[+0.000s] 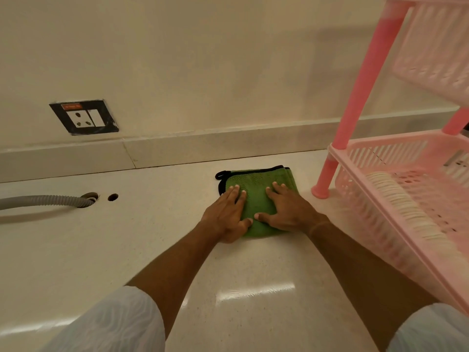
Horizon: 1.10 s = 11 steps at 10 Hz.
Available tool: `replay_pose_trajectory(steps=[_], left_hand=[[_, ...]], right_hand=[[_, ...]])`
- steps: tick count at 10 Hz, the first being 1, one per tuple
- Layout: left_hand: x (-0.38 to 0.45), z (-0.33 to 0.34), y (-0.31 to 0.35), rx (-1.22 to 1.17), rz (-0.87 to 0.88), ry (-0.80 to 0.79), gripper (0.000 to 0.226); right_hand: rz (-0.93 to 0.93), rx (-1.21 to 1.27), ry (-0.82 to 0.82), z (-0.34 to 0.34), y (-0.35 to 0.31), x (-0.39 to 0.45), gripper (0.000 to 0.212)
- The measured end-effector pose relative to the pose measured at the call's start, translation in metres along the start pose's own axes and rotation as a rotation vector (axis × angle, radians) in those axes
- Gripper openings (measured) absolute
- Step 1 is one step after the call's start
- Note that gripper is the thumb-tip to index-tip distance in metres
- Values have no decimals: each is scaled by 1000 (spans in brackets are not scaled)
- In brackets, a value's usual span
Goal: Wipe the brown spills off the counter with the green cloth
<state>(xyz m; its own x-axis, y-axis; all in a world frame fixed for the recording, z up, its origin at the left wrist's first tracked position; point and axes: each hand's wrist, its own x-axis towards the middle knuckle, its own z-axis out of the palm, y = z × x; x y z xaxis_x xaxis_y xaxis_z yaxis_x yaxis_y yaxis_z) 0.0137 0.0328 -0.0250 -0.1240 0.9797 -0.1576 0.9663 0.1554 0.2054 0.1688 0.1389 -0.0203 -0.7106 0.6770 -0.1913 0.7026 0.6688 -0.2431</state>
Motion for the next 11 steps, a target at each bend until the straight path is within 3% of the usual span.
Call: replay_pose_trajectory(steps=[6,8,11], left_hand=[[50,-8,-21,38,-16,4,80],[41,-7,-17,55,-29,75,80],[-9,-17,-15,88,-99,289,82]], right_hand=[[-15,15,40,-3,15,56,94],[-6,-3,69,-2,11,53,92],[-36,62,301,-11,-16,11,82]])
